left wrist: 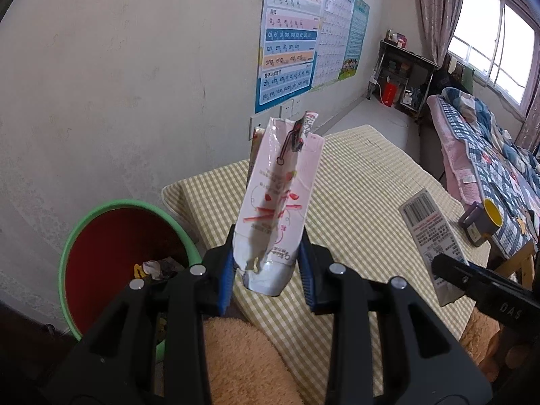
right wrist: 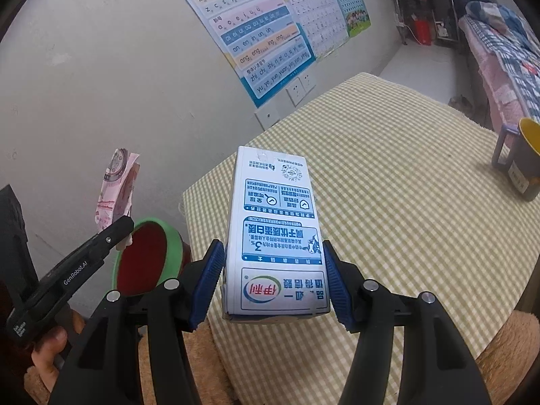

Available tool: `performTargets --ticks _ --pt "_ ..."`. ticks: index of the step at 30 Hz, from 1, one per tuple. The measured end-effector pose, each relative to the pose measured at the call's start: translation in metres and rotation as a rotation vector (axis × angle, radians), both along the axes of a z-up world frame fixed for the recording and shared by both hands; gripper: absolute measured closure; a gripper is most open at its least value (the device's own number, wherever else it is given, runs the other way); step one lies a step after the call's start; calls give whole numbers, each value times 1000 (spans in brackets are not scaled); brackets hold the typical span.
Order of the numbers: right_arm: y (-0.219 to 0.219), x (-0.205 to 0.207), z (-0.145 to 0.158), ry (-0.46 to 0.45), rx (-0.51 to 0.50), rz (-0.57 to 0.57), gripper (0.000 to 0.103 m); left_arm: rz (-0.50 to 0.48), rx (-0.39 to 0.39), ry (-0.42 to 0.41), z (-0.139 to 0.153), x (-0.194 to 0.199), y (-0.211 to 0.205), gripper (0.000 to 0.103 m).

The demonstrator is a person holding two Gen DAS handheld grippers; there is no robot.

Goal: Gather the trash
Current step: 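Carry the pink wrapper and milk carton over the bin with both grippers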

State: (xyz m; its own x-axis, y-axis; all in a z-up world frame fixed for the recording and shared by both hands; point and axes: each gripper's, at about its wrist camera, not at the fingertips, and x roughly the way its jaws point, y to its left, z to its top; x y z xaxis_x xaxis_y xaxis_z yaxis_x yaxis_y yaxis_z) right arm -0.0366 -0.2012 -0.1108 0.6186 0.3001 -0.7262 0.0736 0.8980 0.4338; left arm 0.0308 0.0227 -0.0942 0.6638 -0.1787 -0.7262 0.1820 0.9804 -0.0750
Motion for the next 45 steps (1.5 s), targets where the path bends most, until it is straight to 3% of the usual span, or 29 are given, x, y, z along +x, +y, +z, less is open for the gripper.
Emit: performTargets --ticks 22,45 --pt "21 2 8 -5 -34 53 46 66 -12 -3 -6 2 26 71" --pt "104 39 10 18 -27 235 46 225 -23 39 -25 3 109 71"
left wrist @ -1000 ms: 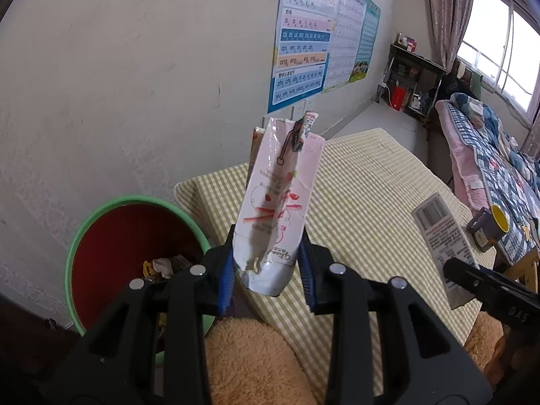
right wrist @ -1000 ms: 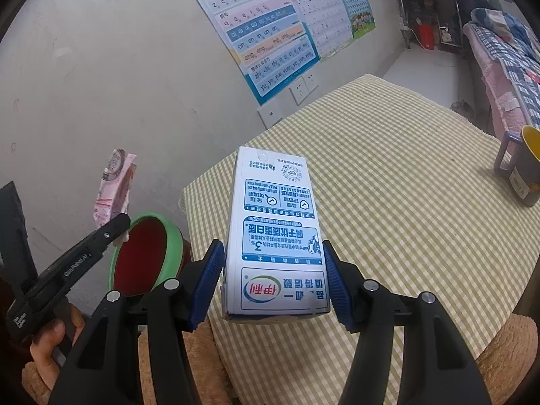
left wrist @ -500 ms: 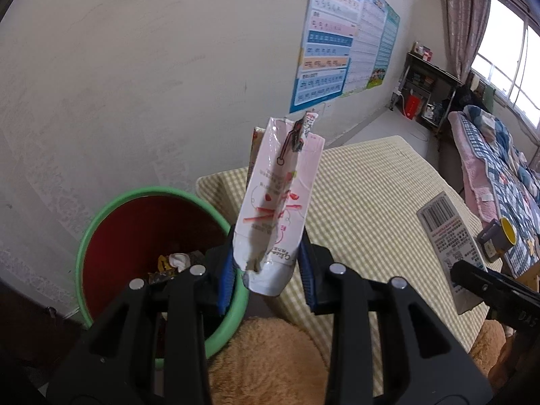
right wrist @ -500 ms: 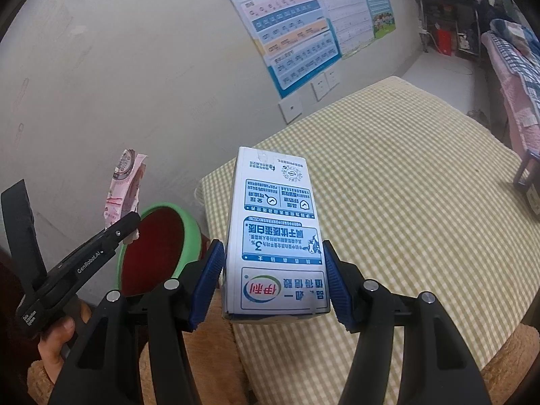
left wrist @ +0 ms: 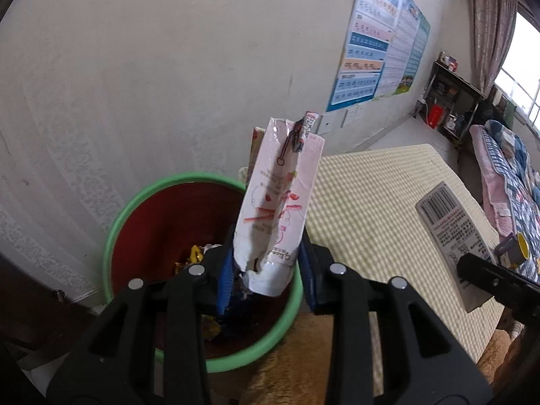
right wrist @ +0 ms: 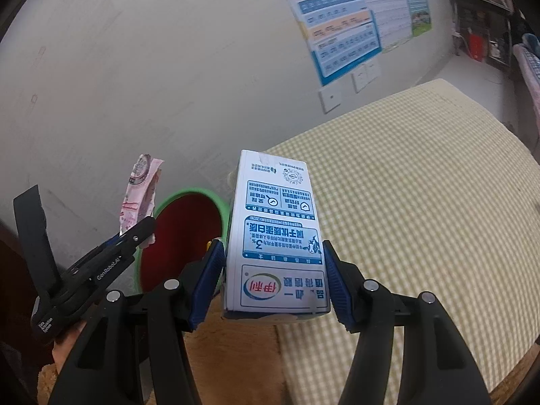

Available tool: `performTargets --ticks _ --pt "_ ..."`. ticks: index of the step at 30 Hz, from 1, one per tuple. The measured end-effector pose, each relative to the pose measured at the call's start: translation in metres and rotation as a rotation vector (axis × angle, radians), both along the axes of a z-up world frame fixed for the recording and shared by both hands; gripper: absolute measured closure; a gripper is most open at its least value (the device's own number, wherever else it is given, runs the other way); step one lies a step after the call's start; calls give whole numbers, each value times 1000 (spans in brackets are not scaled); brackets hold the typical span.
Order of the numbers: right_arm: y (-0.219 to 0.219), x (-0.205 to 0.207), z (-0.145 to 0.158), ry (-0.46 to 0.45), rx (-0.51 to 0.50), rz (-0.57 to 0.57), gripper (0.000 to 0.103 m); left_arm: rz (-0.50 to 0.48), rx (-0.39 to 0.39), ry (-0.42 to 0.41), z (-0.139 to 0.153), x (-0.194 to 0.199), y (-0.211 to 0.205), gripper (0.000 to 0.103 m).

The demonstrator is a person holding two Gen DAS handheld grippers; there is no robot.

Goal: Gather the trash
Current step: 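Carry the pink wrapper and milk carton over the bin with both grippers, then open the left gripper to drop the pink wrapper, then the right drops the carton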

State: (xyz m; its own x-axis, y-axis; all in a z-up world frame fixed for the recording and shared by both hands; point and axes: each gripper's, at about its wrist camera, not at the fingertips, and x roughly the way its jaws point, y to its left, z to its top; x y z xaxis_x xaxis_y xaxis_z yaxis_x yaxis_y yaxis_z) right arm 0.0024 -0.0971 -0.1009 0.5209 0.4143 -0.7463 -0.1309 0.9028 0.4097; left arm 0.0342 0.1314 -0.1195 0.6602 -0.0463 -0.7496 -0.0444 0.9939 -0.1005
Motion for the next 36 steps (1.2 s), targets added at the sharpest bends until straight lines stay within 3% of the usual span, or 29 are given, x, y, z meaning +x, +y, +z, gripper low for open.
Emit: performTargets --ticks 16,36 --pt "44 24 -4 32 11 85 46 109 25 33 -15 3 45 71" --pt "101 60 -5 54 -6 169 46 162 6 100 -43 7 77 71"
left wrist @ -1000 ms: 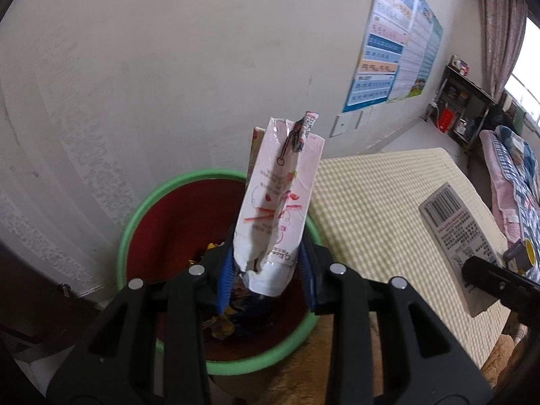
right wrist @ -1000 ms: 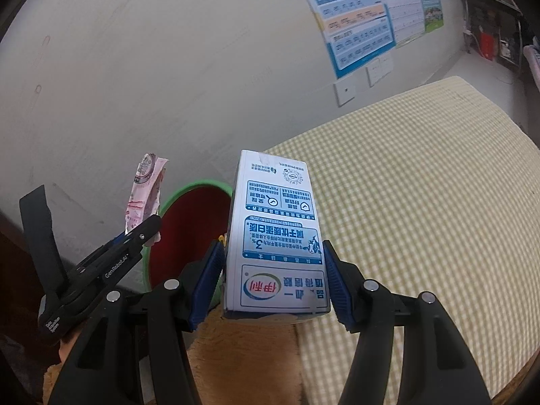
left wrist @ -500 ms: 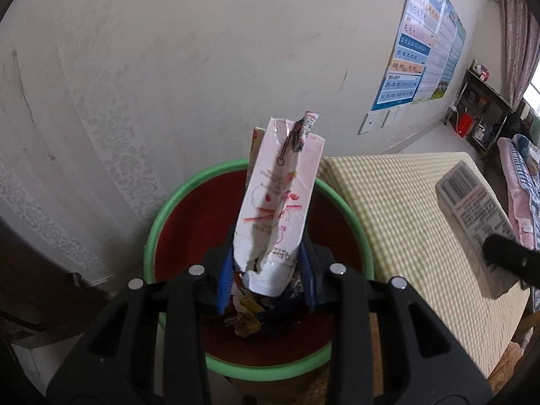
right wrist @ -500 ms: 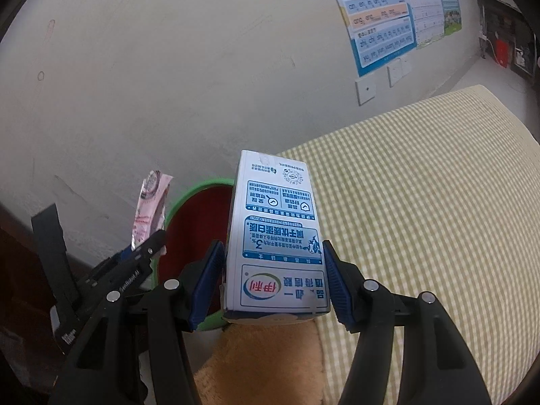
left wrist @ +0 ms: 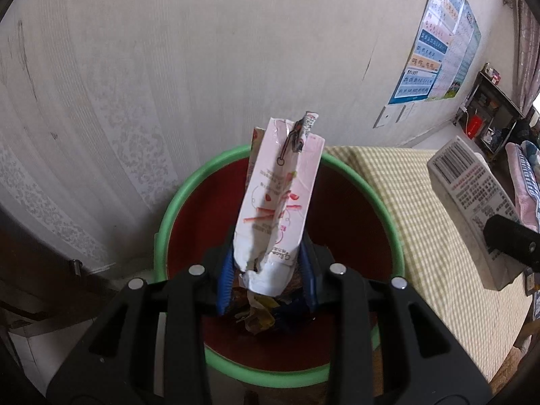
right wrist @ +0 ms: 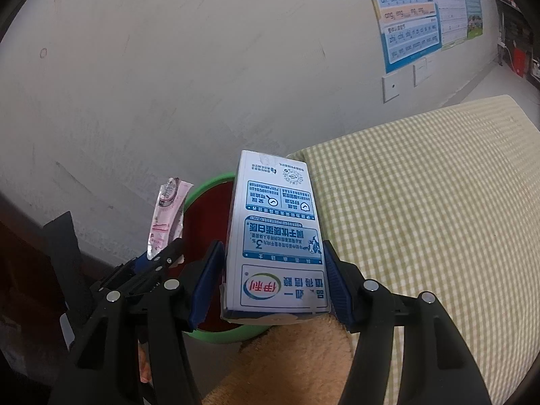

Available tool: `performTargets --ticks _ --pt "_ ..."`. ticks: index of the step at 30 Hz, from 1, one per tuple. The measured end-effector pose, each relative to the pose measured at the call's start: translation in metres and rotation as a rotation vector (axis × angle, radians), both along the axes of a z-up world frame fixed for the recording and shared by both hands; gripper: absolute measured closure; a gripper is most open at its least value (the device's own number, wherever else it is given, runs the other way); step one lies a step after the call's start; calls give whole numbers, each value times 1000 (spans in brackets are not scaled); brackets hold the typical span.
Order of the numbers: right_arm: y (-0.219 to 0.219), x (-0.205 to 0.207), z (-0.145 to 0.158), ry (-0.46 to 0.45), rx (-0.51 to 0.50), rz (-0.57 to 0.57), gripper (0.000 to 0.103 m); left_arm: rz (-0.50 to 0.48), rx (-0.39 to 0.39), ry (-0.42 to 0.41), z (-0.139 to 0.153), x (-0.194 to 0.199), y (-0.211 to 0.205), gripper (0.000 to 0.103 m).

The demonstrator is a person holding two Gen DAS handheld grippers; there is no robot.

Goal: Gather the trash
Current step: 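Open the left gripper to drop the pink wrapper, then the right drops the carton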

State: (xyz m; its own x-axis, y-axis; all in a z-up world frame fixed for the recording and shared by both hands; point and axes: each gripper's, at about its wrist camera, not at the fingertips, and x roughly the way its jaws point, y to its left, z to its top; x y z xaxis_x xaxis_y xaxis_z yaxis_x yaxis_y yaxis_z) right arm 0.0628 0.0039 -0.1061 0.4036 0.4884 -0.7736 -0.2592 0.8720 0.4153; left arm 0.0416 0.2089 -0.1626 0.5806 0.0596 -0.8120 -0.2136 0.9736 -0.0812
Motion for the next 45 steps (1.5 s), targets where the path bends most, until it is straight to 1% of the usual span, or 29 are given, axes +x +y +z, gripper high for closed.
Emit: performTargets --ticks 13,16,17,18,19,20,22,24,32,38,45 --pt "7 11 -19 44 -9 0 46 7 -11 63 -22 7 7 71" --pt "9 14 -22 45 -8 2 46 9 -10 71 -25 8 8 66" --pt "9 14 -21 45 -8 3 46 9 -8 72 -26 8 8 58" --pt "10 15 -23 45 -9 4 46 9 -5 72 -26 9 8 47" --pt "11 16 -24 47 -7 6 46 10 -2 69 -27 8 8 41" --pt "11 15 -23 48 -7 7 46 9 -1 66 -27 8 9 38" --pt "13 15 -23 48 -8 11 46 11 0 67 -27 8 9 37" --pt "15 16 -24 49 -5 15 46 15 4 63 -26 7 10 32" --pt "28 26 -26 51 5 48 46 29 10 57 -23 4 12 31" --pt "39 32 -27 68 31 69 46 35 9 54 -21 3 15 31" --pt "46 37 -29 69 26 79 46 39 11 57 -21 1 16 31"
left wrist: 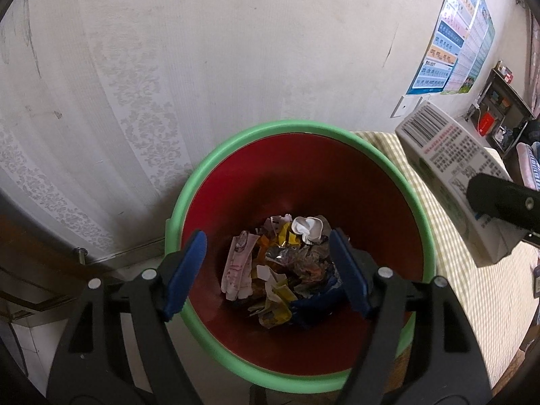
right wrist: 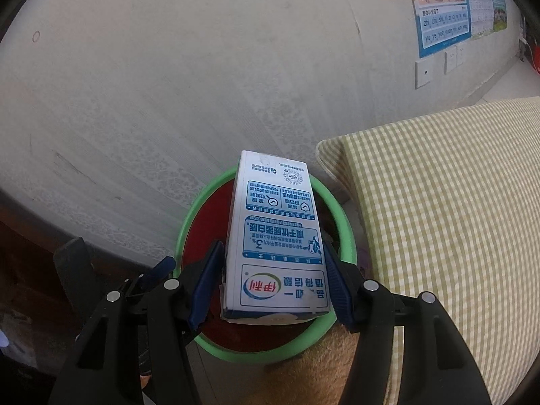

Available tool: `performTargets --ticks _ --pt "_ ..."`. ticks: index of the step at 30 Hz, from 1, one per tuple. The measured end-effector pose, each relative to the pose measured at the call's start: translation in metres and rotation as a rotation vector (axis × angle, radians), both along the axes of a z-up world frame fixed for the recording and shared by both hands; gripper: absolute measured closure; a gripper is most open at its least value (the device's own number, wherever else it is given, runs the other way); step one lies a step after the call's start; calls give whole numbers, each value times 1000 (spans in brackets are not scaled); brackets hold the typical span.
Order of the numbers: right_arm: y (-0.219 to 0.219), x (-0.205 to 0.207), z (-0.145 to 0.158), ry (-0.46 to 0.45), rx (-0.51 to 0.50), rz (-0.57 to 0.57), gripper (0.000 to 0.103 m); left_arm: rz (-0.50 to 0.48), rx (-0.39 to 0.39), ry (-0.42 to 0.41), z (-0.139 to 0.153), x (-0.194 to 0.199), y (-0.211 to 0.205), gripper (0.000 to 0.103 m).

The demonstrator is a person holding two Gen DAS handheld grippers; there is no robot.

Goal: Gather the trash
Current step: 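Open the left gripper to drop the pink wrapper, then the right drops the carton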

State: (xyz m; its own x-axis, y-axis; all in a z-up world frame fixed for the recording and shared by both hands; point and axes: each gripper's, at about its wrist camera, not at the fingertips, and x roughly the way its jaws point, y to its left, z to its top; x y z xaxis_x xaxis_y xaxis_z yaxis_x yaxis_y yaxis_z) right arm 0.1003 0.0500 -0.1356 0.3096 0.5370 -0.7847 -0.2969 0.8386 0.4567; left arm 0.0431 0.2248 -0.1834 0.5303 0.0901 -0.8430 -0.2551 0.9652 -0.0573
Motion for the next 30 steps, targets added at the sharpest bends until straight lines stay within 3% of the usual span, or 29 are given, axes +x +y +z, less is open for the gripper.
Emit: performTargets --ticks 27,30 --pt "18 6 -4 -7 -15 15 45 1 2 21 -5 -2 2 31" --pt "17 7 -3 -10 -7 0 38 1 3 25 -6 -2 2 31"
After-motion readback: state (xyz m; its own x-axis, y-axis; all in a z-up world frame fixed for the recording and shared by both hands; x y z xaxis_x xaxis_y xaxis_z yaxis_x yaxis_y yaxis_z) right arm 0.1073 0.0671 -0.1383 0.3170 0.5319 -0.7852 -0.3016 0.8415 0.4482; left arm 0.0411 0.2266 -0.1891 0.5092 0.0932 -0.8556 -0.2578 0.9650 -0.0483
